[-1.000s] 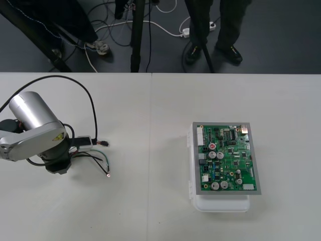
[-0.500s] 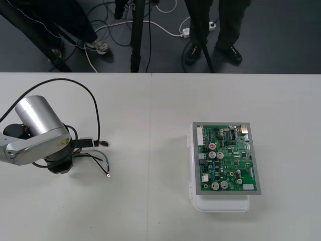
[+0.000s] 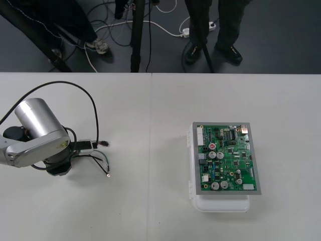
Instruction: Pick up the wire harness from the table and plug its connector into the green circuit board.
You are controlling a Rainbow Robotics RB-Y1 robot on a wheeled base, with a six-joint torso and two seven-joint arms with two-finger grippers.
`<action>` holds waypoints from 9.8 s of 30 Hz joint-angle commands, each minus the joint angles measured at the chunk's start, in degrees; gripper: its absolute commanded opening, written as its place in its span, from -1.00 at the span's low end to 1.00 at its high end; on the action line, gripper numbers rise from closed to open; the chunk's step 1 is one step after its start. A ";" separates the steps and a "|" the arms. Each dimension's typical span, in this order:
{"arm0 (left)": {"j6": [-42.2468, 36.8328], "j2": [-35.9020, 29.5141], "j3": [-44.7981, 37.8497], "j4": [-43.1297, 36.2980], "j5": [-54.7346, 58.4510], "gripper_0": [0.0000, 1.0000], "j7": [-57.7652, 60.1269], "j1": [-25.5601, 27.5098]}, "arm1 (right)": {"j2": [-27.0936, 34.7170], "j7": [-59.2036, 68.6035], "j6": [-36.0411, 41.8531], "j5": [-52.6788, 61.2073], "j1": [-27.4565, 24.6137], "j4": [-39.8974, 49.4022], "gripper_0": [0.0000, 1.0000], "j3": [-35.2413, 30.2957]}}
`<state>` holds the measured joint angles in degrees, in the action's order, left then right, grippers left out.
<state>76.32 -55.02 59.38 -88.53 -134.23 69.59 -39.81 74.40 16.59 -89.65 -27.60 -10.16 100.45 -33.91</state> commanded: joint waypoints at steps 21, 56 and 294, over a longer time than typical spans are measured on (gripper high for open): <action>-1.26 3.08 -0.58 3.45 -1.47 -1.00 -0.51 0.61 | 0.40 -1.21 -0.35 0.01 -0.57 0.98 1.00 0.08; -3.99 -10.28 -29.06 -23.09 9.60 -1.00 -4.99 12.82 | 0.40 -1.21 -0.35 0.01 -0.57 0.98 1.00 0.08; -17.08 32.78 -31.78 -39.88 -20.10 -1.00 -7.45 1.31 | -11.12 49.86 47.55 -34.54 16.84 32.79 -1.00 18.71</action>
<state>63.71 -23.82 26.76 -127.60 -153.79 65.68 -37.14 62.42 66.35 -42.86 -61.79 4.91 132.47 -15.77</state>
